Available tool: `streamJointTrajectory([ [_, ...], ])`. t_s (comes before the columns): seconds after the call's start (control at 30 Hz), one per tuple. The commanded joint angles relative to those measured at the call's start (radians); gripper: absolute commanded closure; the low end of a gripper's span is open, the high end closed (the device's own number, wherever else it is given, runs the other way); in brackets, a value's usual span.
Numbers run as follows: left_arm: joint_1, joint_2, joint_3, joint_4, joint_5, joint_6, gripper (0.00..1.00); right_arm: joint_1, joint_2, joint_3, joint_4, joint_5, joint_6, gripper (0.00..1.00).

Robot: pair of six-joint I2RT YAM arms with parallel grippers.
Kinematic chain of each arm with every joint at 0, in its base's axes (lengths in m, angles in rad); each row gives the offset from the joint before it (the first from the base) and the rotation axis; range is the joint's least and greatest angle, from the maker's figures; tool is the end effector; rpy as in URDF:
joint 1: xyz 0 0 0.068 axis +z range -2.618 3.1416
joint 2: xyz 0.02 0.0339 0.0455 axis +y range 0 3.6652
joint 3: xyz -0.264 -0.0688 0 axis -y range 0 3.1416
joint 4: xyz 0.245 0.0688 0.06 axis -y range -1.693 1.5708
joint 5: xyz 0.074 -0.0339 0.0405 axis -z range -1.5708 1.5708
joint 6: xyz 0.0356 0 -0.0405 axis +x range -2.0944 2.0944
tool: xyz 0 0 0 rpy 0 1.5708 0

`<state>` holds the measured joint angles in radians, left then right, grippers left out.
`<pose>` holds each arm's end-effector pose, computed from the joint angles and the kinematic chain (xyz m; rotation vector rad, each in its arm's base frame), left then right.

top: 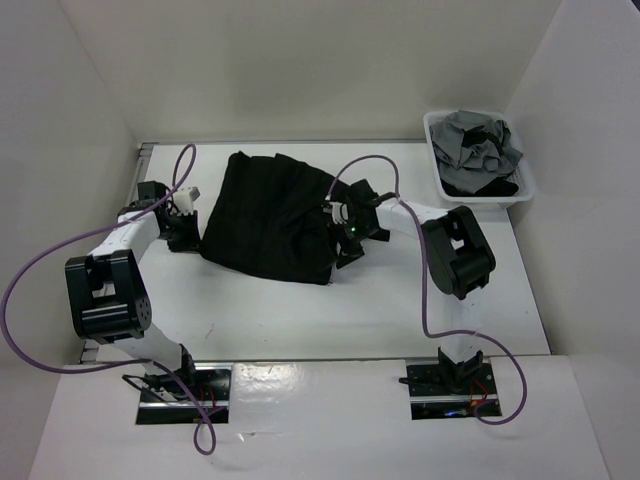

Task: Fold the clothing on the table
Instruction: Flatten the skirt out

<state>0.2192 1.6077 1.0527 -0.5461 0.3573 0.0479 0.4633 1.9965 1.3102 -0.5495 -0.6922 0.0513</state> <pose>0.3133 0.0570 0.2035 -0.1107 2.6059 -0.3833 0.3387 0.1946 0.1493 -0.7389 2.7026 1.0956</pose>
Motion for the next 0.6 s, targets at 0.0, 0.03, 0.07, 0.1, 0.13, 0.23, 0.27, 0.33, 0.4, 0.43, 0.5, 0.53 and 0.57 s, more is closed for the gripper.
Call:
streamJointTrajectory([
  [0.0, 0.006, 0.003, -0.005, 0.018, -0.001, -0.016, 1.0, 0.029, 0.038, -0.019, 0.014, 0.028, 0.005, 0.14],
  [0.03, 0.006, 0.003, -0.005, 0.018, -0.001, -0.016, 1.0, 0.029, 0.025, -0.043, 0.014, 0.019, 0.005, 0.15],
  [0.07, 0.006, 0.003, -0.005, 0.018, -0.001, -0.016, 1.0, 0.04, 0.015, -0.057, 0.025, 0.019, 0.015, 0.17],
  [0.1, 0.006, 0.003, -0.005, 0.018, -0.001, -0.016, 1.0, 0.04, 0.015, -0.057, 0.025, 0.019, 0.015, 0.17],
  [0.13, 0.006, 0.003, -0.005, 0.018, -0.001, -0.016, 1.0, 0.05, 0.015, -0.068, 0.036, 0.019, 0.015, 0.18],
  [0.23, 0.006, 0.003, -0.005, 0.018, -0.001, -0.016, 1.0, 0.06, 0.005, -0.077, 0.036, 0.019, 0.024, 0.24],
  [0.27, 0.006, 0.003, -0.005, 0.018, -0.001, -0.016, 1.0, 0.06, 0.005, -0.077, 0.036, 0.019, 0.024, 0.25],
  [0.33, 0.006, 0.003, -0.005, 0.018, -0.001, -0.016, 1.0, 0.06, 0.005, -0.086, 0.036, 0.019, 0.024, 0.32],
  [0.4, 0.006, 0.003, -0.005, 0.018, -0.001, -0.016, 1.0, 0.06, 0.005, -0.095, 0.045, 0.019, 0.024, 0.36],
  [0.43, 0.006, 0.003, -0.005, 0.018, -0.001, -0.016, 1.0, 0.06, 0.005, -0.095, 0.045, 0.019, 0.024, 0.38],
  [0.5, 0.006, -0.006, -0.005, 0.018, -0.001, -0.016, 1.0, 0.06, 0.015, -0.095, 0.054, 0.019, 0.024, 0.44],
  [0.53, 0.006, -0.006, -0.005, 0.018, -0.001, -0.016, 1.0, 0.06, 0.015, -0.095, 0.054, 0.019, 0.024, 0.46],
  [0.57, 0.006, -0.006, -0.005, 0.018, -0.001, -0.016, 1.0, 0.06, 0.024, -0.095, 0.054, 0.019, 0.024, 0.48],
])
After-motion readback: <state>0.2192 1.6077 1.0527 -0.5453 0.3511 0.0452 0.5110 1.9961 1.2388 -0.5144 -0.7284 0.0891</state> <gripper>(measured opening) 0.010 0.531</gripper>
